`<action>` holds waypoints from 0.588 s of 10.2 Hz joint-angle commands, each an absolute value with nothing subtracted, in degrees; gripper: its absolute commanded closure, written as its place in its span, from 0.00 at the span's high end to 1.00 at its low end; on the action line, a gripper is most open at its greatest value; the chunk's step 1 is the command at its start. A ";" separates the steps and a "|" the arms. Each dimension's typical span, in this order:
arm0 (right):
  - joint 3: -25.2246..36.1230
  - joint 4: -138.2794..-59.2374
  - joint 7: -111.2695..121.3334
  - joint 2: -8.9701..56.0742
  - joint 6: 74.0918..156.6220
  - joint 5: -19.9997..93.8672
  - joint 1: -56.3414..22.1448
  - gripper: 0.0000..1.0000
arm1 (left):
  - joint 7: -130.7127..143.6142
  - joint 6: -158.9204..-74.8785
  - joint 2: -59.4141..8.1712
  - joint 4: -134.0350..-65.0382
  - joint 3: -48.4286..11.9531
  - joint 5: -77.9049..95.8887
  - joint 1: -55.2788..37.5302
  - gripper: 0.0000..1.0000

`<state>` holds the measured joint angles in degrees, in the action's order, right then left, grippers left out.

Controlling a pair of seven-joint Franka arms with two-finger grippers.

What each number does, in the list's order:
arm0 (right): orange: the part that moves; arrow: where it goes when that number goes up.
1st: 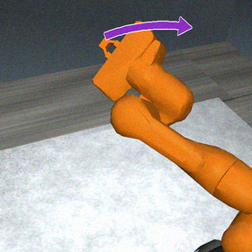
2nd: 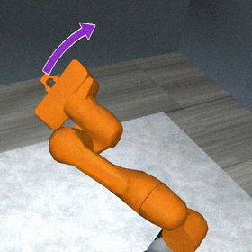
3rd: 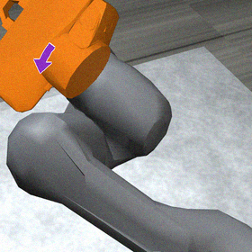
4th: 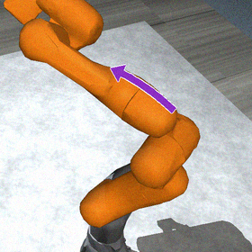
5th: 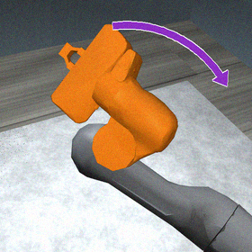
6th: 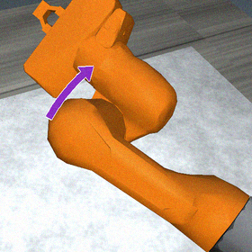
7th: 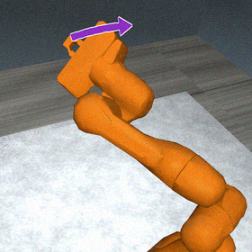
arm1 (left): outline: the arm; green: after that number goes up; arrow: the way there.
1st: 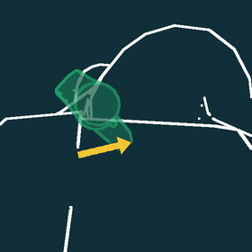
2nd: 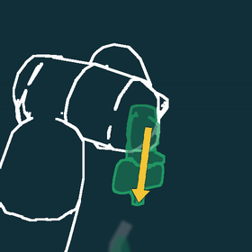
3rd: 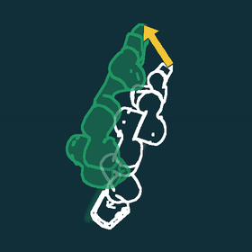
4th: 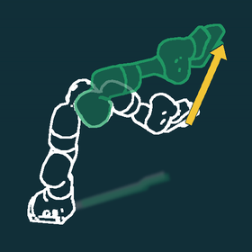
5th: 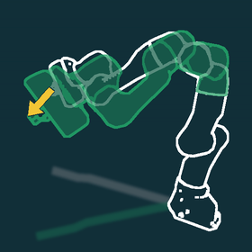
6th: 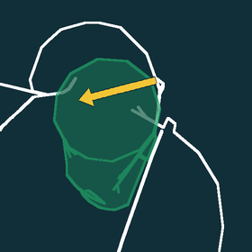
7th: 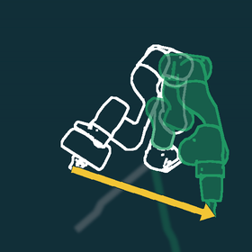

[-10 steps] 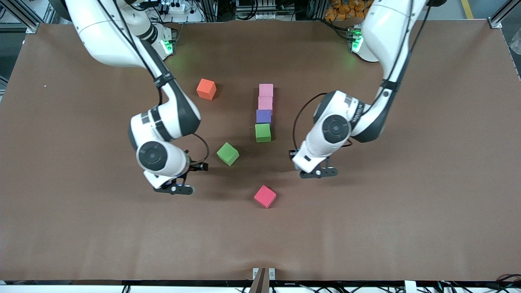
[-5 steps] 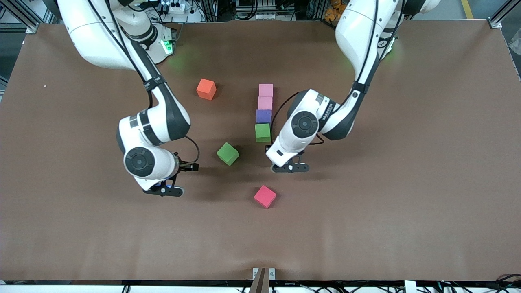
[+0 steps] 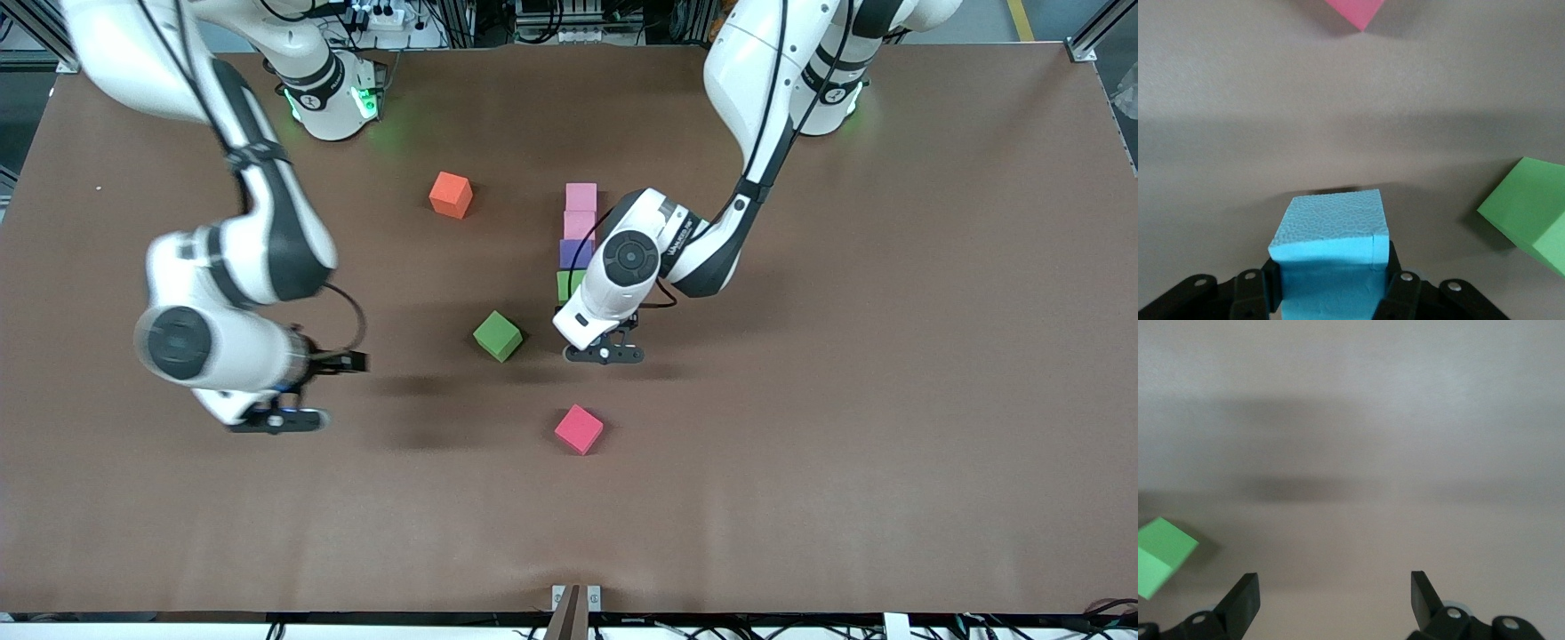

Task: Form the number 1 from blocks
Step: 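Lower the cyan cube below green with the left gripper while right withdraws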

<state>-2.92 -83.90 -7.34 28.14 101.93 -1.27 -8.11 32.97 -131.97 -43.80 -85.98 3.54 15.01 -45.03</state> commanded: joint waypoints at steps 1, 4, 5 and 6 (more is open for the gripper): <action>-3.78 -91.66 -2.29 19.89 102.57 -2.90 -4.66 1.00 | 34.80 -132.28 -44.65 -84.64 4.92 16.70 -47.37 0.00; -4.04 -98.41 -2.90 11.28 104.93 -2.99 -5.01 1.00 | 34.98 -132.28 -45.08 -84.81 4.92 16.35 -48.60 0.00; -4.13 -101.48 -2.81 7.86 106.42 -2.99 -5.27 1.00 | 34.89 -132.28 -45.44 -84.90 5.01 16.17 -49.04 0.00; -4.30 -102.91 -1.94 5.56 106.44 -2.90 -4.84 1.00 | 34.98 -132.36 -45.87 -84.90 5.01 16.00 -49.13 0.00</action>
